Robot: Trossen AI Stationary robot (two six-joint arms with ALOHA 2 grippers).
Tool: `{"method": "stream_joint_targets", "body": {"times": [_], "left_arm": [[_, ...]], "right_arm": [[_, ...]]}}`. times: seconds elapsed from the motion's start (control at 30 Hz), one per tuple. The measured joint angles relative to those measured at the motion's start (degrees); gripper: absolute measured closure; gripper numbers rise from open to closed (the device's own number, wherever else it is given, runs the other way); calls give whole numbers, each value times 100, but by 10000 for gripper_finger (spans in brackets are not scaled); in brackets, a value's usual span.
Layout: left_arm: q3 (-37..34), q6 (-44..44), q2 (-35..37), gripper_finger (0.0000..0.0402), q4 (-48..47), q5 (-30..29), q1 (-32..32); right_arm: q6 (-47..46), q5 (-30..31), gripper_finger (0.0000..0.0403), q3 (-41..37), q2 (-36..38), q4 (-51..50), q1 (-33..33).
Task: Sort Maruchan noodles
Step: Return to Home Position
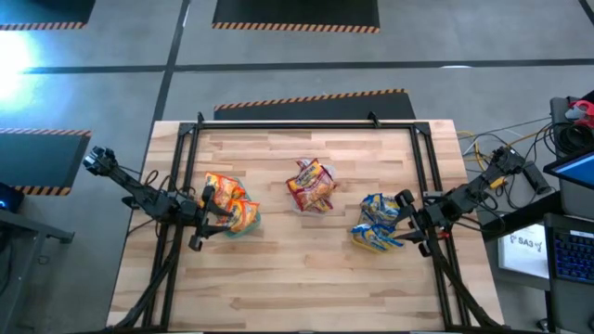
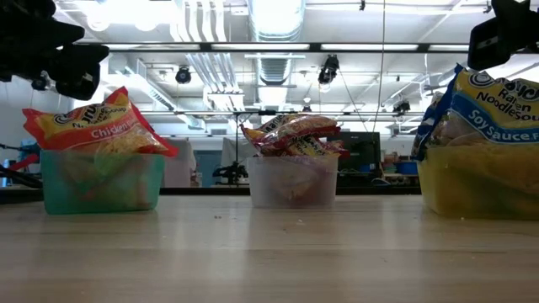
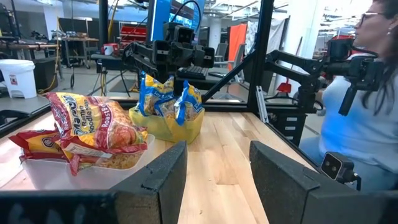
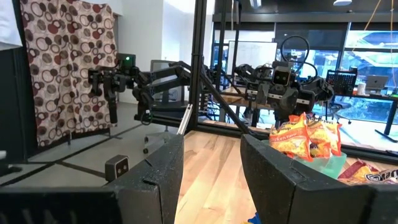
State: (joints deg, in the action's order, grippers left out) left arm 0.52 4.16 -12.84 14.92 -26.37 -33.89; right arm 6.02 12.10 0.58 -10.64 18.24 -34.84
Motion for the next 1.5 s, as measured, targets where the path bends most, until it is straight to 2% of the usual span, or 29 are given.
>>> {"method": "stream_joint_targets", "body": {"times": [1.5], "left_arm": [[127, 0, -96, 243, -2, 0, 2]], "right_arm": [[-2, 0, 252, -1, 1, 0, 1]]}}
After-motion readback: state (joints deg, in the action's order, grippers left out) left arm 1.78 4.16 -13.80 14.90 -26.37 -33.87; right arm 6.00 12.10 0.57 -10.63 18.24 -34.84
